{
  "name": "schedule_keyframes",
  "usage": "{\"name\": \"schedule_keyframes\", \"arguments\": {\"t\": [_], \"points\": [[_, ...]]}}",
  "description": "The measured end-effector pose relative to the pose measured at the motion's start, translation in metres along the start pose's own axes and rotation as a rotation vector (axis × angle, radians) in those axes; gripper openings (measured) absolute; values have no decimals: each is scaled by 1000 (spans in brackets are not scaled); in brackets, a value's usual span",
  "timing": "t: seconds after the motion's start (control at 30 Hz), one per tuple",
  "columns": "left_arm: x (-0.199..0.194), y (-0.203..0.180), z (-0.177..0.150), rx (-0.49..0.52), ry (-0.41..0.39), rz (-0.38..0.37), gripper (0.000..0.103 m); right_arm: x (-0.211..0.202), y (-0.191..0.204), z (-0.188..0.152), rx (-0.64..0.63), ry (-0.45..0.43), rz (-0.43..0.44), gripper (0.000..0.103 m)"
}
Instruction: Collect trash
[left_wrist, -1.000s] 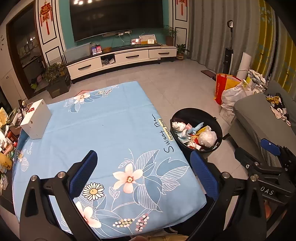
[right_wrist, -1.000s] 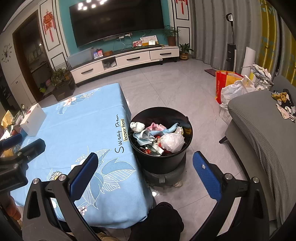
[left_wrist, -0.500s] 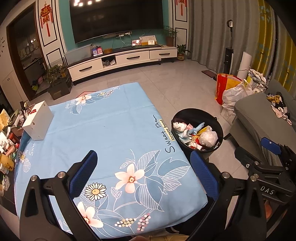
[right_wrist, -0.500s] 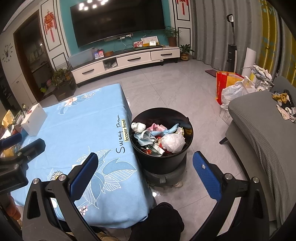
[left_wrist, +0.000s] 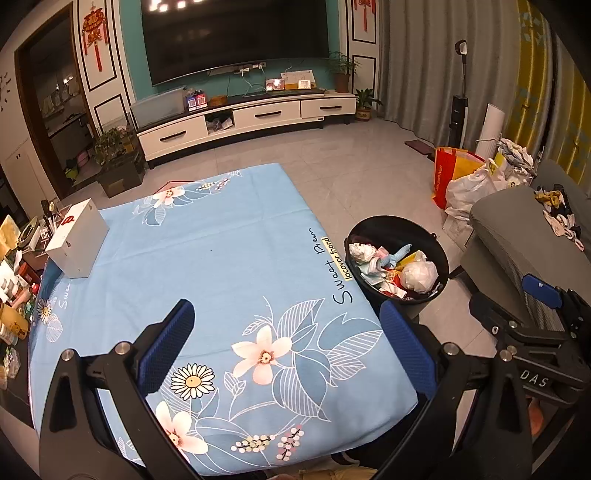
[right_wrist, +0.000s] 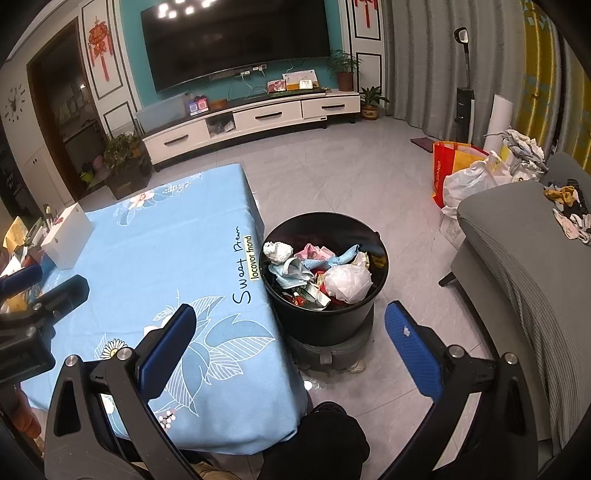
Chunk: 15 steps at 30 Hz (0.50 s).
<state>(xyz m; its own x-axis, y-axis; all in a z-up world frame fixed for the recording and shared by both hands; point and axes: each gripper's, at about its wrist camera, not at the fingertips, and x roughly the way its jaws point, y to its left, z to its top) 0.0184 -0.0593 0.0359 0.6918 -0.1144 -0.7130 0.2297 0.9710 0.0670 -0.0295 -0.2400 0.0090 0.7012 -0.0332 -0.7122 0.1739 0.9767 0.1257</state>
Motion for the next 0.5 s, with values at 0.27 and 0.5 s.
{"name": "schedule_keyframes", "arguments": {"t": [0.27,0.5], "points": [[2,2,-1,-5,3,1,100,0,1,0,0,0,0,100],[2,1,-1,-8,6,0,100,0,1,0,1,0,0,100]]}}
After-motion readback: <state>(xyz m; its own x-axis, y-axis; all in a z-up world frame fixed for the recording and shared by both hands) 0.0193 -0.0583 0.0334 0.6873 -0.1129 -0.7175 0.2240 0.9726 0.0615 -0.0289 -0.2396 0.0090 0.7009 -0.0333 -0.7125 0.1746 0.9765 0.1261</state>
